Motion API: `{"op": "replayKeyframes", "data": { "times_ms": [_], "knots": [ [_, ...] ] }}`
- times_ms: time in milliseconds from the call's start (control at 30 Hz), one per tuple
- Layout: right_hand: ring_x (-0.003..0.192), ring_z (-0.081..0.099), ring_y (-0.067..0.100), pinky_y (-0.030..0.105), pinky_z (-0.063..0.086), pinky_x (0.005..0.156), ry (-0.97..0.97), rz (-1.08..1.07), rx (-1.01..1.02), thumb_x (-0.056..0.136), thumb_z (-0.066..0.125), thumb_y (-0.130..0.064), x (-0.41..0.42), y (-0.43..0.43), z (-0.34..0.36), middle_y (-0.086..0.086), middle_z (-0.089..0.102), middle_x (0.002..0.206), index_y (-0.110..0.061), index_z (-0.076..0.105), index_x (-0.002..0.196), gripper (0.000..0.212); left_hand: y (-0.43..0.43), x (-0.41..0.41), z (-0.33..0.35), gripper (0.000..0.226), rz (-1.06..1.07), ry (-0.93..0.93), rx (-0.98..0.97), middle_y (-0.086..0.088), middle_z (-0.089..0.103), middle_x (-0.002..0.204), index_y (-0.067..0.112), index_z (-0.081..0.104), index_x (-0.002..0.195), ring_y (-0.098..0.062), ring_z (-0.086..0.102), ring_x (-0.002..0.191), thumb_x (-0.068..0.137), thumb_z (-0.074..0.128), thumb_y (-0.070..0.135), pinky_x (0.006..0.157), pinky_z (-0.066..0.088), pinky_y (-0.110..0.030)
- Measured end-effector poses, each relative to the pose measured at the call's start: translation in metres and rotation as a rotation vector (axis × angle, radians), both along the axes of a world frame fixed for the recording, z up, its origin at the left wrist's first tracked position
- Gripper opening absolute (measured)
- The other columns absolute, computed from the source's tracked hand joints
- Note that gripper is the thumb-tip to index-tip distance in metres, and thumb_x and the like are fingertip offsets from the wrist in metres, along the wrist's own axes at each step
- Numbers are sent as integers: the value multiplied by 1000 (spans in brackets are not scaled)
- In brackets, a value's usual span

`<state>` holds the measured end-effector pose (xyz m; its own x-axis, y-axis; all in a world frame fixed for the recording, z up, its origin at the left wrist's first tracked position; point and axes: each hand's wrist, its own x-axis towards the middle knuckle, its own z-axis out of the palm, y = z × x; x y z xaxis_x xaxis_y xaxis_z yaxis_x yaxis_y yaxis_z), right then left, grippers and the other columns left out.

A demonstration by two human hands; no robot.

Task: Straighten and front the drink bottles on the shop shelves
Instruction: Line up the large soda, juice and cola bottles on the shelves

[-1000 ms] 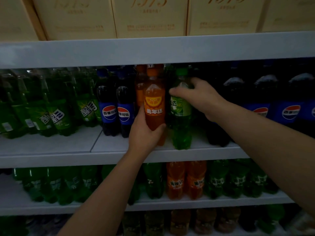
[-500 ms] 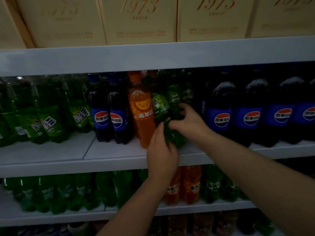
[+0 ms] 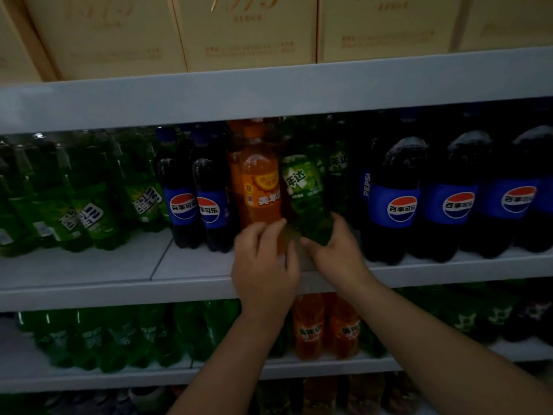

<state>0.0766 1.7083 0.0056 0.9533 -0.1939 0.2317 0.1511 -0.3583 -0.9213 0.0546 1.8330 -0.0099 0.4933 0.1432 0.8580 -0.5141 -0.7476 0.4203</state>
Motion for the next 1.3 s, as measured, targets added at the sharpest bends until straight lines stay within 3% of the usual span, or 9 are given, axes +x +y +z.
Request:
{"op": "replayKeyframes", "data": {
  "times_ms": [167, 367, 700, 867, 933, 1000, 1067, 1200, 1300],
  "knots": [
    [110, 40, 3, 20, 33, 92, -88, -5, -130, 87, 66, -25, -8, -10, -6, -13, 41, 119, -24, 23, 145, 72, 12, 20, 14, 112, 8, 370, -245, -4, 30, 147, 36, 9, 147, -18, 34, 130, 64, 83, 48, 99, 31, -33],
    [117, 30, -2, 13, 22, 100, -195, -81, -229, 90, 62, -21, -15, -17, -13, -2, 37, 140, -19, 18, 148, 73, 38, 36, 10, 91, -193, 430, -155, 11, 50, 135, 33, 24, 148, -3, 48, 115, 75, 78, 34, 94, 40, -24],
    [122, 39, 14, 3, 20, 88, -252, -260, -288, 92, 59, -26, -18, -8, -27, 10, 37, 144, -13, 5, 151, 81, 52, 36, 7, 98, -253, 514, -81, 7, 43, 145, 37, 0, 151, -12, 46, 125, 82, 70, 40, 104, 41, -36],
    [109, 57, 25, 28, 53, 76, -356, -371, -509, 89, 63, -32, -29, -2, -25, 17, 40, 142, -7, 7, 151, 87, 47, 30, 3, 99, -209, 546, -136, -1, 38, 149, 35, -1, 151, -20, 44, 131, 82, 69, 42, 106, 41, -43],
    [86, 66, 29, 35, 55, 56, -332, -438, -621, 84, 67, -36, -31, -3, -22, 19, 48, 136, -2, 17, 149, 89, 42, 19, 2, 92, -46, 432, -164, -7, 42, 144, 27, 12, 151, -22, 46, 127, 82, 71, 40, 101, 43, -40],
    [67, 66, 28, 33, 49, 47, -310, -488, -678, 80, 69, -42, -31, -4, -20, 18, 54, 129, -3, 22, 148, 91, 28, 2, 0, 67, 69, 101, -37, -10, 48, 127, 15, 34, 141, -18, 49, 112, 85, 66, 33, 90, 42, -24],
    [58, 64, 27, 29, 44, 44, -295, -521, -696, 79, 69, -45, -31, -8, -20, 16, 57, 127, -5, 22, 147, 91, 3, -8, -2, 44, -101, -27, 60, -2, 53, 113, 15, 47, 128, -6, 48, 100, 88, 58, 27, 81, 42, -17],
    [49, 57, 22, 24, 33, 44, -353, -515, -767, 80, 71, -21, -34, -13, -26, 13, 42, 145, -8, 27, 146, 80, -44, -5, 17, 51, -435, 437, -80, 19, 50, 117, 31, 40, 137, 2, 52, 108, 89, 56, 26, 90, 49, -23],
    [63, 60, 24, 25, 39, 44, -490, -467, -733, 76, 73, -19, -40, -28, -29, 13, 43, 140, -15, 39, 137, 70, -55, 14, 23, 55, -527, 609, -84, 12, 59, 121, 33, 41, 135, -7, 57, 109, 87, 63, 21, 93, 51, -35]
  ]
}}
